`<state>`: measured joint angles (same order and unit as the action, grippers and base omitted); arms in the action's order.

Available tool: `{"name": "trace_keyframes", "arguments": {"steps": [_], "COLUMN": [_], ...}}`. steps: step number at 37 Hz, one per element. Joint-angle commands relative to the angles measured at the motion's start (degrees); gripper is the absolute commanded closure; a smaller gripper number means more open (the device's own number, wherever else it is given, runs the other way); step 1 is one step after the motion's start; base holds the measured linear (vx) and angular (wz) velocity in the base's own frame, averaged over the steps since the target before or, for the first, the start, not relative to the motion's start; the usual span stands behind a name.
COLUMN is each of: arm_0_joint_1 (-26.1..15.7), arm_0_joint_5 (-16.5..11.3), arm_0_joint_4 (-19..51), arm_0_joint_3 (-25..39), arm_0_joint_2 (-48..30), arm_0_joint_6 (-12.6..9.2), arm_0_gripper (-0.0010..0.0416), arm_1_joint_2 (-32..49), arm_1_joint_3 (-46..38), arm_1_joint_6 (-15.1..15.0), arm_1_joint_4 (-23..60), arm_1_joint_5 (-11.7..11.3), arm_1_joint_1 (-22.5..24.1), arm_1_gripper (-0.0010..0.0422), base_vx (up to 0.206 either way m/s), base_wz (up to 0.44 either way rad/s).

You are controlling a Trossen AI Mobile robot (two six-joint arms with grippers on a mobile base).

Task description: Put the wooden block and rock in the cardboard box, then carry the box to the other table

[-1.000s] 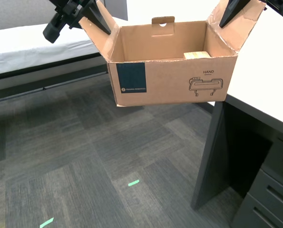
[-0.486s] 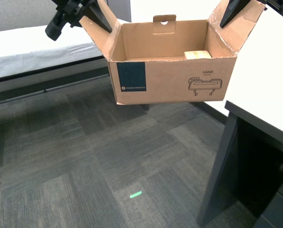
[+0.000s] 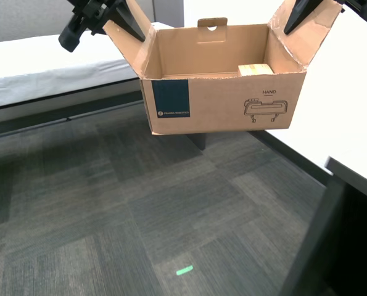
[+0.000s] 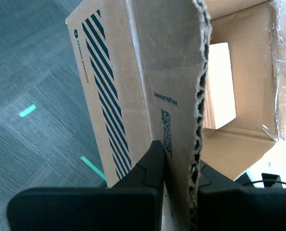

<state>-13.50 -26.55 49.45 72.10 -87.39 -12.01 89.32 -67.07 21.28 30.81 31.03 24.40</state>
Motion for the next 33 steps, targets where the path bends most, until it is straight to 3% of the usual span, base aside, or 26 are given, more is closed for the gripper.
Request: {"name": "trace_keyframes", "arguments": {"steps": [1, 14, 19, 28, 33], "arm_0_joint_1": [-0.1, -0.2, -0.3, -0.5, -0.5], "arm_0_joint_5": [-0.8, -0.8, -0.8, -0.8, -0.8], "arm_0_joint_4": [-0.4, -0.4, -0.5, 0.5, 0.5], "arm_0_joint_3": [0.0, 0.0, 0.0, 0.0, 0.0], "arm_0_joint_2": [0.0, 0.0, 0.0, 0.0, 0.0], "arm_0_joint_6": [0.0, -0.3, -2.6, -6.8, -9.3], "arm_0_gripper": [0.0406, 0.0406, 0.0406, 0.0406, 0.0406], "arm_1_joint_2": [0.0, 0.0, 0.0, 0.0, 0.0], "arm_1_joint_3": [-0.1, -0.1, -0.1, -0.1, -0.1], "arm_1_joint_6": [-0.2, -0.4, -3.1, -8.6, -10.4], "arm_1_joint_4": [-0.4, 0.2, 0.2, 0.1, 1.1], "arm_1_joint_5": [0.9, 1.1, 1.9, 8.0, 8.1], "arm_1_joint_1": [0.1, 0.1, 0.1, 0.1, -0.1], "arm_1_gripper": [0.0413, 0.0413, 0.0413, 0.0413, 0.0413], "base_vx": [0.184, 0.182, 0.188, 0.200, 0.205], "base_wz": [0.240, 0.280, 0.305, 0.300, 0.279]}}
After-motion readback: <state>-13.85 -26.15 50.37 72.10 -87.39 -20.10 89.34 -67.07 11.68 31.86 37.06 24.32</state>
